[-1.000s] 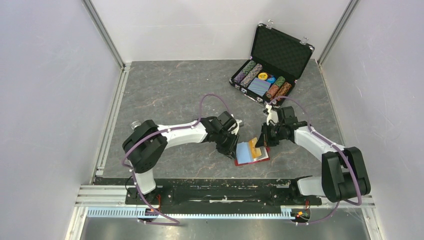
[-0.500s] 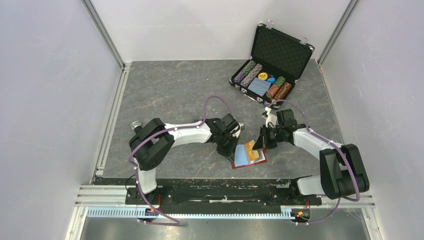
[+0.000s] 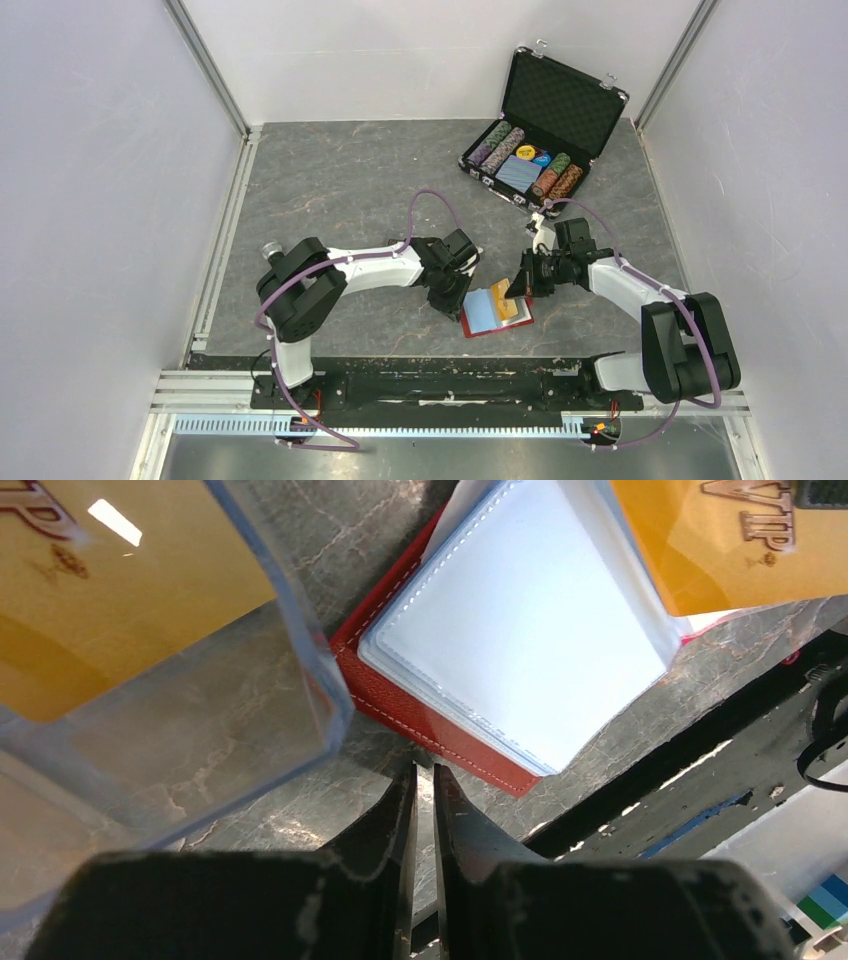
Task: Put the credit cards into the card holder
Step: Insert the credit card into the card holder.
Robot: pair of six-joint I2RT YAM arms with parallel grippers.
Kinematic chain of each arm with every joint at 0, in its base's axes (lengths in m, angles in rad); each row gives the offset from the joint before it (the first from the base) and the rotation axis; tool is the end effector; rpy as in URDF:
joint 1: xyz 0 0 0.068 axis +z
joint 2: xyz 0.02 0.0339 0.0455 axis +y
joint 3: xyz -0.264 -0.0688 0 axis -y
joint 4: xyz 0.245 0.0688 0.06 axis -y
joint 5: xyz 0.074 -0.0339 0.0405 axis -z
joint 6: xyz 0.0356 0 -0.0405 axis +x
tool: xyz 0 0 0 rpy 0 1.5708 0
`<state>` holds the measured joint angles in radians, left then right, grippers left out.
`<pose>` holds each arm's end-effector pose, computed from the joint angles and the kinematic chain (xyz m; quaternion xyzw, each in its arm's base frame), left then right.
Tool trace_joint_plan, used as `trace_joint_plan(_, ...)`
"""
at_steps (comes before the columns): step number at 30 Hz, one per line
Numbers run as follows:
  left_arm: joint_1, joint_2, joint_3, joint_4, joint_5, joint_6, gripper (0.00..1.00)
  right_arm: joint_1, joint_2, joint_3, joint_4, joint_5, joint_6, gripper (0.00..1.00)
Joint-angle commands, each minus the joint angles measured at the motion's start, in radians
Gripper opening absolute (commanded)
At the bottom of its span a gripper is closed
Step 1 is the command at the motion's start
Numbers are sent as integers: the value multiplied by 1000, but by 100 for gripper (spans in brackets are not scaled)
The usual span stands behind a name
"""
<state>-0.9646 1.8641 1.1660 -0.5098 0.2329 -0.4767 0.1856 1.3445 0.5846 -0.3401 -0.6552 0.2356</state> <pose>0.1990 -0.3015 0.1531 0.2563 0.9429 -0.2041 0.0593 0.2182 0.0630 0.1544 -0.0520 0.9223 0.3521 0.1505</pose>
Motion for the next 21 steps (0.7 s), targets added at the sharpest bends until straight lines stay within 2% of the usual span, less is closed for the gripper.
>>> trace_joint_plan(1,-6,-26,14,-14,-34,38,15,-6,-24,4,-6,-4,-4,0)
trace_joint_plan(11,-14,19,38,-13,-21,52,8,-5,-36,2,-8,-22,5,0)
trace_joint_plan(21,-19,38,44,-13,-11,52,7,-4,-19,-69,84,-70,53,0)
